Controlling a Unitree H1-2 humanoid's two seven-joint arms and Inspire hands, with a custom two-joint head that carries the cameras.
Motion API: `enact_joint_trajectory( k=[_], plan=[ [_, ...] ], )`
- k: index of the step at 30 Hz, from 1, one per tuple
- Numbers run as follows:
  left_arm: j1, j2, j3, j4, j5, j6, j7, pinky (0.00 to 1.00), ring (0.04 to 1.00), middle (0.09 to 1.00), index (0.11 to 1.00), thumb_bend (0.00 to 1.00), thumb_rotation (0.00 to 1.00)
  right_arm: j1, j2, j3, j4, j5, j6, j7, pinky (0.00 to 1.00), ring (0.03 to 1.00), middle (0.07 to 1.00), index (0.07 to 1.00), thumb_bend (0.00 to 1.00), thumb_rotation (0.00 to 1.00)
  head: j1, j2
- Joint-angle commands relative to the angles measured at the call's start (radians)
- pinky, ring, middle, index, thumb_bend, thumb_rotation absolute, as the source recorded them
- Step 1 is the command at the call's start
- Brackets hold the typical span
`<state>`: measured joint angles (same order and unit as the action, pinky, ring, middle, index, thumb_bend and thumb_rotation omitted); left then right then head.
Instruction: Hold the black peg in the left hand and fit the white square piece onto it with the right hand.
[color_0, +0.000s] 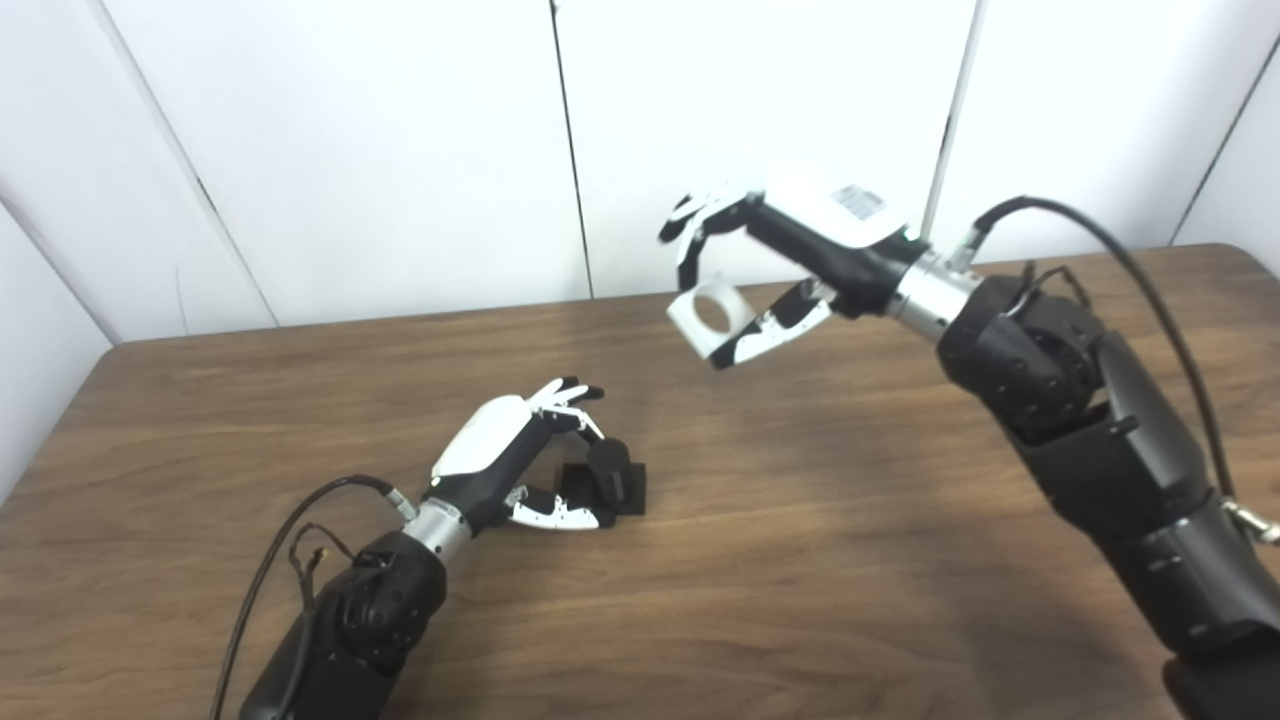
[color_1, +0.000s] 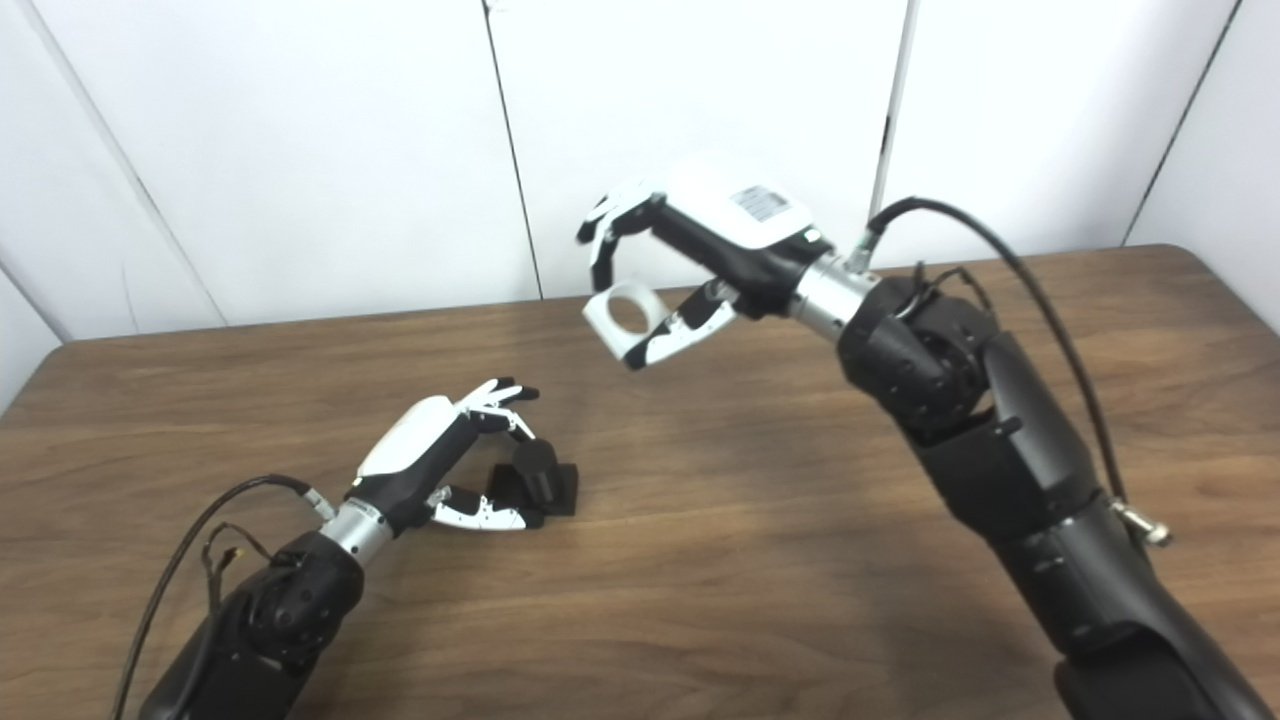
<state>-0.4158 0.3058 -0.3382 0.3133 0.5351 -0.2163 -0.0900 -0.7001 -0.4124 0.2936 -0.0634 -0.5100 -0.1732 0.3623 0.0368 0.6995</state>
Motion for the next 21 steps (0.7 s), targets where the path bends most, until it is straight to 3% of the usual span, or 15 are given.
enact_joint_trajectory(
  k=[1,21],
  plan=[
    [-0.013,0.005,-0.013,0.013,0.043,0.030,-0.009,0.94,0.987,0.922,0.492,0.52,0.07,-0.045,0.014,-0.005,-0.030,0.006,-0.010,0.002,0.87,0.828,0.747,0.480,0.52,0.14,0.001,0.001],
    [-0.012,-0.013,-0.020,0.005,0.054,0.045,0.001,0.92,0.980,0.919,0.492,0.52,0.08,-0.046,0.150,0.061,0.159,-0.064,-0.014,-0.017,0.89,0.837,0.770,0.480,0.52,0.14,0.039,0.008]
  ],
)
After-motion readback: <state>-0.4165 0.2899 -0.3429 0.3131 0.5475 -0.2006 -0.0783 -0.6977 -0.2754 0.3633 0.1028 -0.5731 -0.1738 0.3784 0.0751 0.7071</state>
